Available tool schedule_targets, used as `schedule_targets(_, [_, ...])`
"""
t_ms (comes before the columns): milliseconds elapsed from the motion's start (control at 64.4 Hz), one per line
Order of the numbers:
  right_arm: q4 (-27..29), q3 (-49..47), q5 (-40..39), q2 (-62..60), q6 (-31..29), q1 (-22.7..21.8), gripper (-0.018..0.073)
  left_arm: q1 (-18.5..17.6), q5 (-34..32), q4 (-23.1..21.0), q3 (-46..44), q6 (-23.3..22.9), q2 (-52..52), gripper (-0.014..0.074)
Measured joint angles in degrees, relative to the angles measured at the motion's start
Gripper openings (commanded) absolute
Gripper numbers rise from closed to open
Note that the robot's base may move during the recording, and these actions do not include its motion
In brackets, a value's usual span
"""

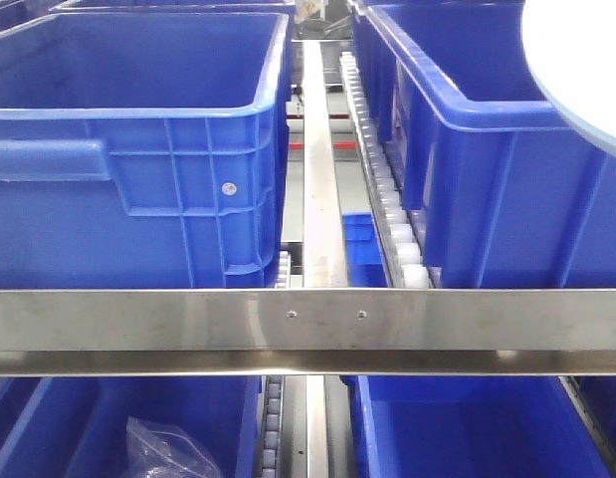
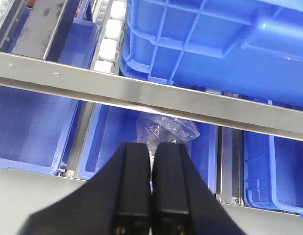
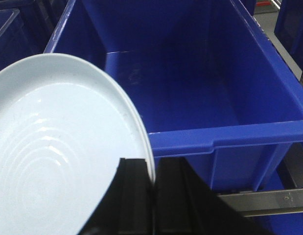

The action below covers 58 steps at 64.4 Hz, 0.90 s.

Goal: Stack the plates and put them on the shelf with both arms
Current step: 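Lower the held plates into the blue bin with the right gripper, then open the right gripper and withdraw it from the bin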

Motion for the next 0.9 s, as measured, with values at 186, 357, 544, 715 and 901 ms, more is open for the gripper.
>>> schedule_targets(186, [0.0,-0.3,-7.4,4.9,0.0,0.0,0.0057,0.0,0.0,0.0,0.0,0.0,0.0,0.0090])
schedule_targets(357, [0.0,-5.7,-13.6,17.9,0.0,0.0,0.0057,0.0,0.0,0.0,0.0,0.0,0.0,0.0090])
schedule_targets(544, [0.0,-16.1,-17.6,32.7,0.0,0.0,0.0057,0.0,0.0,0.0,0.0,0.0,0.0,0.0090])
schedule_targets(715, [0.0,-26.0,-19.5,45.3,0.0,-1.5,0.0057,0.0,0.0,0.0,0.0,0.0,0.0,0.0090])
schedule_targets(901, [0.0,-31.3,-19.5,53.1,0.0,-5.5,0.0076,0.0,0.0,0.0,0.0,0.0,0.0,0.0090])
